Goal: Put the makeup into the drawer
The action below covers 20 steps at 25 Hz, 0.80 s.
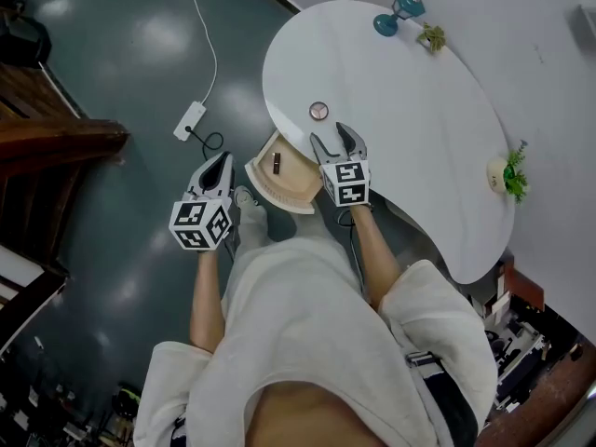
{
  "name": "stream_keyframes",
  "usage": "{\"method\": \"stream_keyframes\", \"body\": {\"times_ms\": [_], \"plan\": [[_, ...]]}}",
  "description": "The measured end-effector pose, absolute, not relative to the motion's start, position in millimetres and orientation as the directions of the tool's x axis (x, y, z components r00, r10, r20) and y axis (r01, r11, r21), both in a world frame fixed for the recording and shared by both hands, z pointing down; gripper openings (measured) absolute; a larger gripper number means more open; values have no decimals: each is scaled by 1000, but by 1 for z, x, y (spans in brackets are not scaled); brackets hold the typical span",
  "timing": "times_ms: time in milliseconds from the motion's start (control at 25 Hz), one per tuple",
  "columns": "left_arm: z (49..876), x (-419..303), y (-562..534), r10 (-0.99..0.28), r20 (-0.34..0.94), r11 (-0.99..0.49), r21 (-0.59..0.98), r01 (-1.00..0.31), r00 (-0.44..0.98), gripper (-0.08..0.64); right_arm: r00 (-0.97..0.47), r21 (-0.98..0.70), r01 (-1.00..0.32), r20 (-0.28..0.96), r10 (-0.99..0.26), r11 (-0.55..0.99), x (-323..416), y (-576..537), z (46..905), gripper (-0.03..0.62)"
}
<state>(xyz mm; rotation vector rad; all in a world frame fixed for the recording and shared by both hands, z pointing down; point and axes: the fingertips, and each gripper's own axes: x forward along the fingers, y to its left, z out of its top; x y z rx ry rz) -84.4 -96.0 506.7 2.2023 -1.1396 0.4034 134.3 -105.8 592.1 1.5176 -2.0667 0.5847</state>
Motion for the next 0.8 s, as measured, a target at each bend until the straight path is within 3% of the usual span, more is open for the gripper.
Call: {"method": "stream_keyframes", "body": {"times_ms": [320, 520, 800], "plan": [[509, -84, -102, -634, 526, -414, 387, -824, 566, 12, -247, -35, -948, 710, -659, 317, 135, -145, 629, 267], [512, -96, -103, -648, 532, -384, 388, -838, 544, 11, -222, -15, -948, 745, -630, 317, 135, -158, 641, 213], [512, -103, -99, -660, 530, -370, 387, -844, 533, 12, -252, -36, -939, 748, -614, 342, 131, -155, 640, 210]]}}
